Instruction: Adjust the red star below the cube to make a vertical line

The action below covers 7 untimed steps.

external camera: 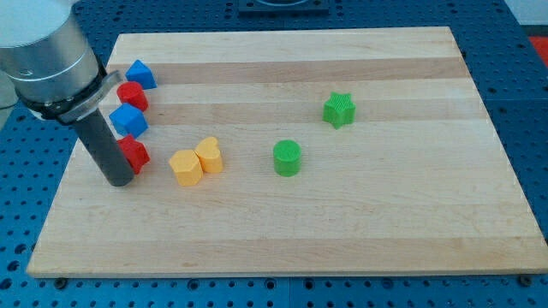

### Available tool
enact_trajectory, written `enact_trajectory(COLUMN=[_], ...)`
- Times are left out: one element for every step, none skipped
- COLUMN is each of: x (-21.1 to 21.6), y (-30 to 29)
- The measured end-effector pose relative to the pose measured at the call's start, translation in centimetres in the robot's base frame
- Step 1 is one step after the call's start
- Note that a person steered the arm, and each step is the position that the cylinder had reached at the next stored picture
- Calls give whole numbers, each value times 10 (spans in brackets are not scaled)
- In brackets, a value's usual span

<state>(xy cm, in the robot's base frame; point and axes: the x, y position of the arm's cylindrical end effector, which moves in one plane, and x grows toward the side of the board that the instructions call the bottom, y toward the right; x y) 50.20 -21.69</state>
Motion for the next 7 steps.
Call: enact_trajectory(x=[18, 15, 6, -2, -15, -16, -16], y=[12, 30, 31, 44, 57, 55, 46])
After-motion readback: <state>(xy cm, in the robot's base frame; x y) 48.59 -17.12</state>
